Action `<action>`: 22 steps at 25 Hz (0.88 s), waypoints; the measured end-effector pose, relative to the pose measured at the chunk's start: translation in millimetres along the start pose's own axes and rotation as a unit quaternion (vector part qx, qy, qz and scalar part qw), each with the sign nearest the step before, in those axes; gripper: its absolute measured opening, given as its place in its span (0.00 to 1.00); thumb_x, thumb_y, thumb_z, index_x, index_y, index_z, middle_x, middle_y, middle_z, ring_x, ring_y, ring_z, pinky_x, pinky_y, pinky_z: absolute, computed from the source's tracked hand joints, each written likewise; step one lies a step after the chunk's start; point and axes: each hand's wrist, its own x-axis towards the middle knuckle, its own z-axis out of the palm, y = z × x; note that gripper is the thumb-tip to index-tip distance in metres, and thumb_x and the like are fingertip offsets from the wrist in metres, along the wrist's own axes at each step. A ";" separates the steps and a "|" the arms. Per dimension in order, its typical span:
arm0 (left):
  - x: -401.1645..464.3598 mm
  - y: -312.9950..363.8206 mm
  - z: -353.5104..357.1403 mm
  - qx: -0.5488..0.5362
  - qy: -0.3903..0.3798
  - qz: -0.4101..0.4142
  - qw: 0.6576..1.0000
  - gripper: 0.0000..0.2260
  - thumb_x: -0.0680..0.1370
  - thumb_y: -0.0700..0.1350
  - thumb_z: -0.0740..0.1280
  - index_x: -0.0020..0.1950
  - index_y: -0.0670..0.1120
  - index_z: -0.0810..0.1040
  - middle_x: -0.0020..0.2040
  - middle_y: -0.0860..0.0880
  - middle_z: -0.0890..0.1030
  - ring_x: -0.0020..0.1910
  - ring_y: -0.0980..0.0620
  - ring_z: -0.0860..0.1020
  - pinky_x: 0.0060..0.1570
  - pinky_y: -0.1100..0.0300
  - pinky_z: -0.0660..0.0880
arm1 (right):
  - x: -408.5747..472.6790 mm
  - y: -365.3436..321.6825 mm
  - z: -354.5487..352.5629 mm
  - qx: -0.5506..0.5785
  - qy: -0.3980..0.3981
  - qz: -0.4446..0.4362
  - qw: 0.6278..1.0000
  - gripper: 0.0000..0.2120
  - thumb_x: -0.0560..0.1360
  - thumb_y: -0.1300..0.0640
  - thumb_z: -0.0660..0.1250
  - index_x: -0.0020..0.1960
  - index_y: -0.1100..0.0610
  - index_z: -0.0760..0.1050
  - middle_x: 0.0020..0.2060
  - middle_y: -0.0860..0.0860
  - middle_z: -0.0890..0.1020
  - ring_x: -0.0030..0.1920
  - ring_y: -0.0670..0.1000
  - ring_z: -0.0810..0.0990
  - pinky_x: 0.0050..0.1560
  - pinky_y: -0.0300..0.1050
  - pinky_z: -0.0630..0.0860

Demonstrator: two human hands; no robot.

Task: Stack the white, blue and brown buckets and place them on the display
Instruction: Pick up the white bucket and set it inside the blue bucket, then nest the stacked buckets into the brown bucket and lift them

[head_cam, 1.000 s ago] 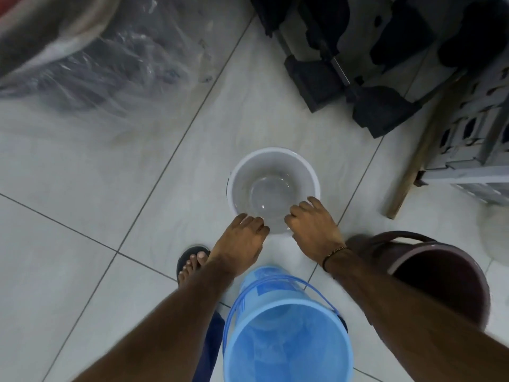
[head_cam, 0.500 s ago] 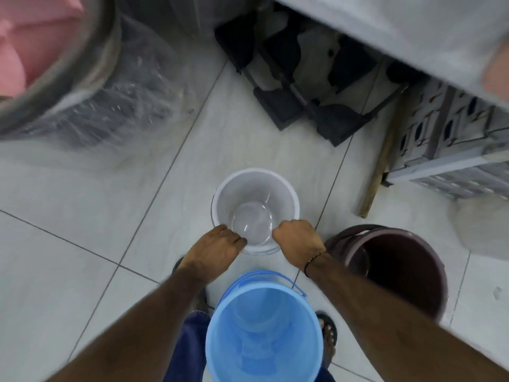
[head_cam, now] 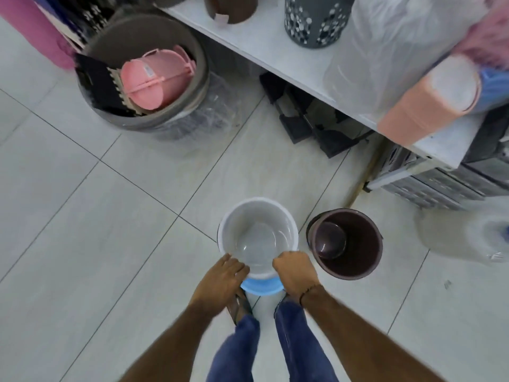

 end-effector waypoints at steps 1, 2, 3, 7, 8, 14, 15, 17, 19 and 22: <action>-11.5 5.1 15.4 -0.010 0.000 0.003 1.000 0.12 0.75 0.43 0.64 0.55 0.45 0.83 0.49 0.47 0.85 0.48 0.45 0.81 0.62 0.54 0.68 | -1.1 -6.0 19.7 0.003 -0.012 -0.001 1.000 0.11 0.73 0.69 0.63 0.52 0.60 0.77 0.51 0.59 0.82 0.51 0.62 0.81 0.49 0.52 0.76; -19.5 5.1 39.8 -0.023 -0.009 -0.005 1.000 0.13 0.74 0.44 0.62 0.53 0.46 0.84 0.48 0.48 0.85 0.48 0.47 0.82 0.63 0.54 0.69 | 2.5 -10.5 42.3 0.004 -0.027 0.003 1.000 0.11 0.74 0.69 0.62 0.52 0.60 0.77 0.51 0.59 0.82 0.51 0.62 0.81 0.50 0.53 0.76; -23.7 3.4 62.1 -0.037 -0.015 -0.015 0.999 0.14 0.74 0.46 0.61 0.52 0.47 0.84 0.47 0.50 0.85 0.48 0.48 0.82 0.64 0.55 0.70 | 8.6 -12.3 65.5 0.001 -0.042 -0.001 0.999 0.10 0.74 0.69 0.62 0.52 0.60 0.77 0.51 0.59 0.82 0.51 0.62 0.81 0.51 0.53 0.76; -29.0 -22.5 188.6 -0.044 -0.065 -0.035 0.996 0.11 0.70 0.46 0.66 0.49 0.49 0.83 0.47 0.51 0.85 0.49 0.49 0.80 0.62 0.53 0.74 | 60.4 -17.0 168.0 -0.028 -0.081 0.012 0.996 0.05 0.66 0.63 0.74 0.40 0.57 0.80 0.38 0.56 0.84 0.39 0.59 0.84 0.39 0.50 0.80; -27.7 -33.8 222.8 -0.033 -0.083 -0.046 0.995 0.11 0.69 0.44 0.69 0.51 0.48 0.82 0.48 0.50 0.84 0.51 0.48 0.79 0.64 0.52 0.72 | 77.4 -16.2 198.9 -0.046 -0.076 0.014 0.996 0.04 0.66 0.63 0.74 0.39 0.57 0.80 0.36 0.55 0.84 0.37 0.58 0.84 0.37 0.49 0.79; -18.4 -48.6 306.1 -0.050 -0.036 -0.094 0.994 0.11 0.72 0.39 0.72 0.55 0.41 0.83 0.56 0.42 0.83 0.58 0.41 0.79 0.68 0.43 0.71 | 120.5 -4.8 286.5 -0.001 -0.029 0.005 1.000 0.09 0.71 0.65 0.64 0.50 0.57 0.77 0.46 0.55 0.83 0.47 0.60 0.81 0.40 0.46 0.71; -17.2 -49.4 301.3 -0.074 0.008 -0.126 0.989 0.14 0.73 0.40 0.72 0.58 0.40 0.81 0.59 0.41 0.82 0.59 0.40 0.78 0.65 0.44 0.74 | 119.5 -6.3 288.2 0.026 0.015 0.015 0.999 0.09 0.72 0.62 0.66 0.51 0.57 0.78 0.46 0.54 0.84 0.46 0.59 0.81 0.43 0.47 0.73; -13.7 -57.7 287.9 -0.130 0.076 -0.254 0.955 0.21 0.72 0.45 0.73 0.64 0.44 0.75 0.64 0.42 0.77 0.60 0.42 0.75 0.61 0.48 0.74 | 119.8 -3.6 289.1 0.122 0.146 0.081 0.978 0.15 0.70 0.54 0.70 0.56 0.57 0.79 0.47 0.54 0.85 0.48 0.58 0.80 0.48 0.50 0.76; 0.6 -75.3 276.6 -0.229 0.097 -0.396 0.884 0.28 0.71 0.47 0.74 0.68 0.46 0.69 0.66 0.43 0.72 0.60 0.44 0.73 0.58 0.49 0.74 | 123.5 7.1 281.0 0.230 0.208 0.214 0.926 0.25 0.67 0.50 0.73 0.62 0.57 0.74 0.52 0.55 0.82 0.52 0.59 0.78 0.51 0.53 0.76; 29.6 -112.1 272.4 -0.394 0.068 -0.526 0.751 0.33 0.72 0.47 0.75 0.72 0.47 0.63 0.68 0.43 0.70 0.61 0.43 0.75 0.60 0.48 0.75 | 143.0 34.2 279.4 0.442 0.131 0.380 0.802 0.37 0.67 0.52 0.75 0.72 0.56 0.63 0.63 0.57 0.75 0.62 0.59 0.73 0.59 0.54 0.74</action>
